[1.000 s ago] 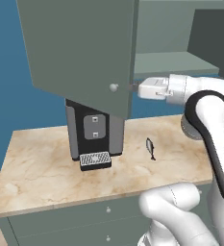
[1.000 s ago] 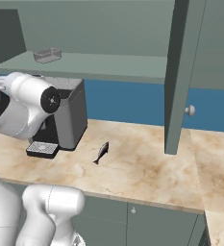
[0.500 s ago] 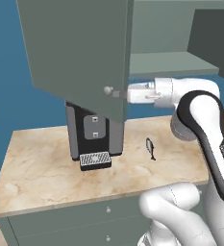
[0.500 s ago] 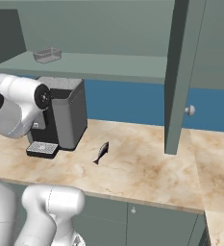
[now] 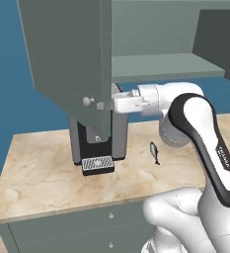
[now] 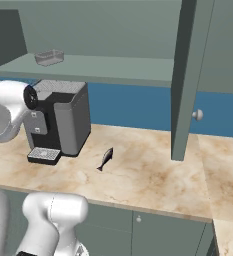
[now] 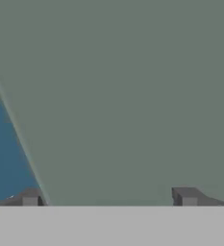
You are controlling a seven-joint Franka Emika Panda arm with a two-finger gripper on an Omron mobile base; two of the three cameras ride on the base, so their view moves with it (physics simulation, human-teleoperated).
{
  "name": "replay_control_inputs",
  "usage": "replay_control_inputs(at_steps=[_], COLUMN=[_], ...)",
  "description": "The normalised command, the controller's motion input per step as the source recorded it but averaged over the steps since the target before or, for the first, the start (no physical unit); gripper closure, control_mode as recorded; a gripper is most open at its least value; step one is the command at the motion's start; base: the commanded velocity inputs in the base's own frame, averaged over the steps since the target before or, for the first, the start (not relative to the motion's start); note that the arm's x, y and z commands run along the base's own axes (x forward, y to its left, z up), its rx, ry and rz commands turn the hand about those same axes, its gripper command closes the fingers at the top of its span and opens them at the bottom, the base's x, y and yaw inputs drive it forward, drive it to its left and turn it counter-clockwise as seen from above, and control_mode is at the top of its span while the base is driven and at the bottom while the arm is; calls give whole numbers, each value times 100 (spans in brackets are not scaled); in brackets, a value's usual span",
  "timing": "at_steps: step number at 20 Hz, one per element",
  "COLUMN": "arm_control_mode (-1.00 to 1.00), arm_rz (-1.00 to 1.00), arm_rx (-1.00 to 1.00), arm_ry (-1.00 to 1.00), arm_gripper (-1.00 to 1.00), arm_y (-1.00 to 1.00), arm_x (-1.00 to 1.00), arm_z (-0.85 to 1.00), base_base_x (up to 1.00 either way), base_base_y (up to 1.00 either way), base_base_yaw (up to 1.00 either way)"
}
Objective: Retrieve the tupperware from the cabinet, then place the raw meat into the tupperware to avoid contamination.
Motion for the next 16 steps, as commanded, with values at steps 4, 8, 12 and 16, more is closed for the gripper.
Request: replay_control_inputs(at_steps=[4, 8, 12, 16], arm_control_mode=[-100, -100, -100, -100], arm_rz=[18, 15, 11, 5], arm_rx=[0, 0, 0, 0], arm_ry=[3, 0, 0, 0], arm_gripper=[-100, -100, -100, -100], arm_y=[78, 73, 67, 59], arm_x=[11, 14, 17, 16], arm_z=[-36, -36, -33, -24], base_base_x=[0, 0, 0, 0], base_base_y=[0, 0, 0, 0], base_base_yaw=[0, 0, 0, 0])
